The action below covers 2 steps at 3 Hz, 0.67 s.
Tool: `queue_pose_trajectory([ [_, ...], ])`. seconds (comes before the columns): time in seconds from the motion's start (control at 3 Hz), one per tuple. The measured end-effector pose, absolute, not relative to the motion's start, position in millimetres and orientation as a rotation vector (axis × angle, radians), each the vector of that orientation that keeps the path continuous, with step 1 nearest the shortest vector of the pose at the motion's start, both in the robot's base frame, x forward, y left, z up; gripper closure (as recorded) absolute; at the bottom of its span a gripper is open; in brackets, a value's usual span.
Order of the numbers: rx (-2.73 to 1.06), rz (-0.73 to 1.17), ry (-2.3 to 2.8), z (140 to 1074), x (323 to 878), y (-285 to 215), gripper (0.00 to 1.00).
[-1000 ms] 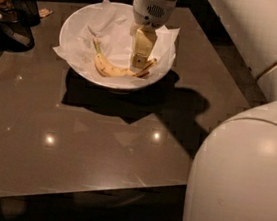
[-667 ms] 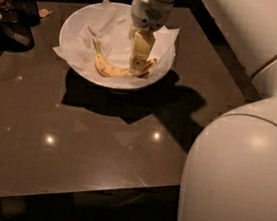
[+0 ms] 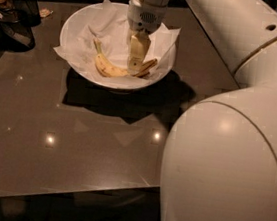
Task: Pick banana from white bowl
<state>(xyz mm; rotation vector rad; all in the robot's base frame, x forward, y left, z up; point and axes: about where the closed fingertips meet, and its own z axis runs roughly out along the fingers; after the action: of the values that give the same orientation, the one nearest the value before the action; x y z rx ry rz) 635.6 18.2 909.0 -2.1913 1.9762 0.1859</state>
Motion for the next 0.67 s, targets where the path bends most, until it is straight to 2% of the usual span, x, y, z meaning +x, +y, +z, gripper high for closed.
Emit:
queue_pose_trajectory([
  [0.67,-2.236,0.232,1.986,883,639,29,0.27],
])
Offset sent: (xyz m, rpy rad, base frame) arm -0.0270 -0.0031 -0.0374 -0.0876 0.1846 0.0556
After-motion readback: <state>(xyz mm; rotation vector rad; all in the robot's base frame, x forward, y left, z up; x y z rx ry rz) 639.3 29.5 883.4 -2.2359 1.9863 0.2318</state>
